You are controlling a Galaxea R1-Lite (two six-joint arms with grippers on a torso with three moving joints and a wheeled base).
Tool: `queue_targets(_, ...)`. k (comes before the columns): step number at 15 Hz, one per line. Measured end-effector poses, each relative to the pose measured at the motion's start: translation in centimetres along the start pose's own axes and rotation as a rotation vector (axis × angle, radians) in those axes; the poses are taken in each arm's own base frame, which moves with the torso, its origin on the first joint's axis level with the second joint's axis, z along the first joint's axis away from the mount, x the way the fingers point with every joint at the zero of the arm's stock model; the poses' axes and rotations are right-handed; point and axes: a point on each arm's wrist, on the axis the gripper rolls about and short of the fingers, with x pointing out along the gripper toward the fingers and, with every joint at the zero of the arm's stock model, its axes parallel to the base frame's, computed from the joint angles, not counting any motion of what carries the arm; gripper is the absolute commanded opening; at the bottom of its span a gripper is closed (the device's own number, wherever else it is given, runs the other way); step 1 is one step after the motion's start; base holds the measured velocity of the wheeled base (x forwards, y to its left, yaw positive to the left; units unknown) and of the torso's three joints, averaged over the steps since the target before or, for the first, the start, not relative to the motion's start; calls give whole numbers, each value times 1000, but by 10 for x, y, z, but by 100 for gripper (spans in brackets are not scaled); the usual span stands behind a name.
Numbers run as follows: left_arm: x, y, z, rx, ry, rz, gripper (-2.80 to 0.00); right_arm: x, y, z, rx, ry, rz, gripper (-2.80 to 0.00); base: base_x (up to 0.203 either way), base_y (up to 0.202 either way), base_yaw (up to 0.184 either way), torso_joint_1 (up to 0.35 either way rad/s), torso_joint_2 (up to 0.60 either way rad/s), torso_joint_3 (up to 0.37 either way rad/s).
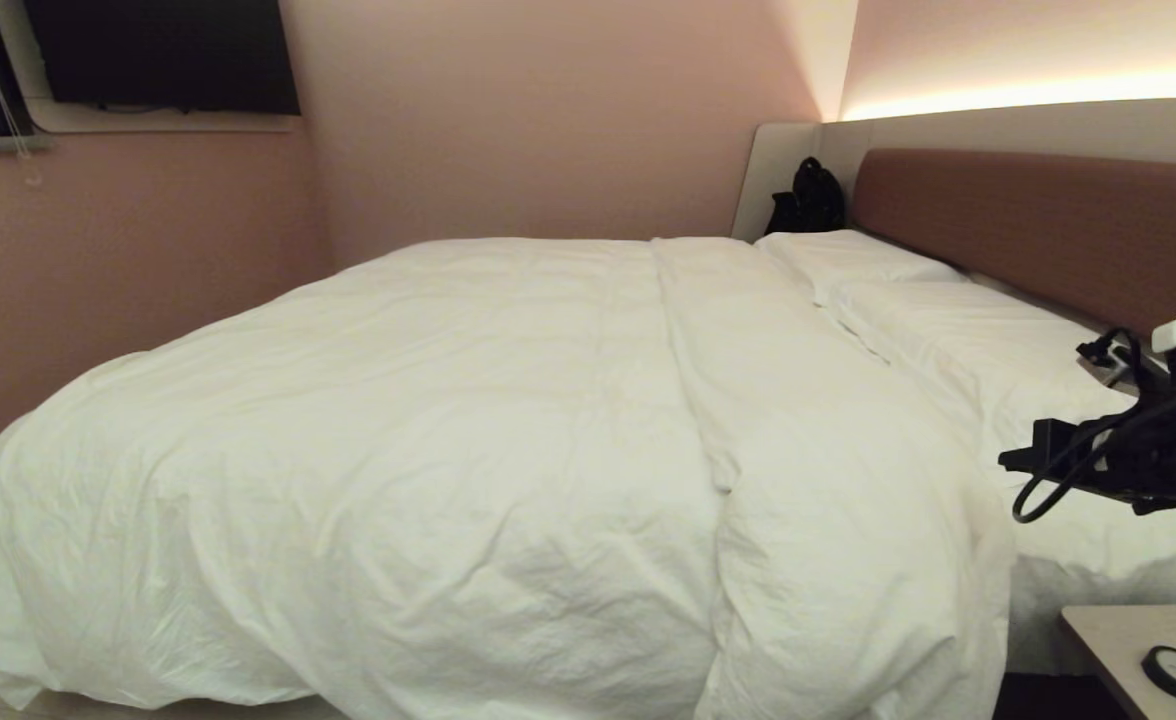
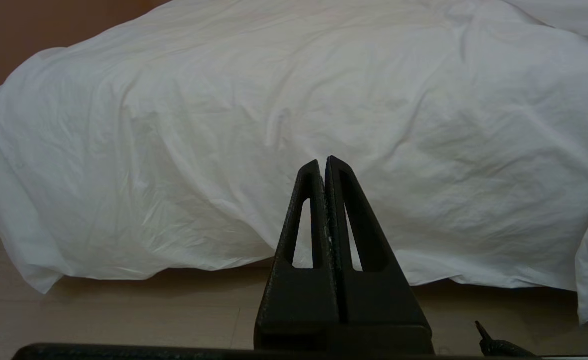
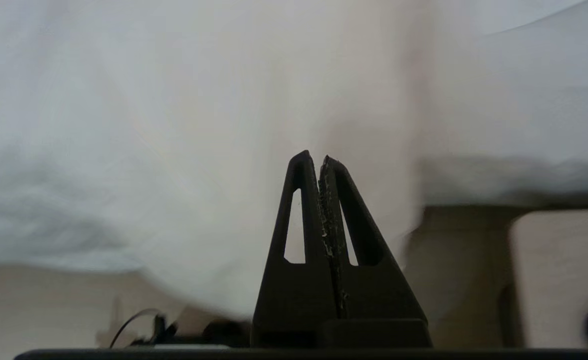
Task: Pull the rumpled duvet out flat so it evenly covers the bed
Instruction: Flatten the corners of the folded blanket
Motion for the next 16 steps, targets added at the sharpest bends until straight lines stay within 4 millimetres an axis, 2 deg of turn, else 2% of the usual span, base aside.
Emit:
queue_targets(3, 0, 0, 0, 0, 0, 0, -280, 39, -69, 2, 25, 2, 1, -280, 0, 0, 0, 0, 0, 0)
queue_targets(5, 0, 0, 0, 0, 0, 0, -280, 55, -99, -9, 8, 33, 52, -280, 0, 0, 0, 0, 0, 0)
queue_targets(7, 0, 0, 0, 0, 0, -1, -280, 62, -114, -20, -36, 59, 116, -280, 0, 0, 0, 0, 0, 0)
queue_targets(8, 0, 0, 0, 0, 0, -1, -280, 65, -117, -25, -70, 70, 153, 0, 0, 0, 0, 0, 0, 0)
queue_targets(12, 0, 0, 0, 0, 0, -1, -280, 65, -124, -40, -173, 95, 273, 0, 0, 0, 0, 0, 0, 0)
queue_targets(16, 0, 0, 0, 0, 0, 0, -280, 63, -122, -54, -281, 86, 356, 0, 0, 0, 0, 0, 0, 0)
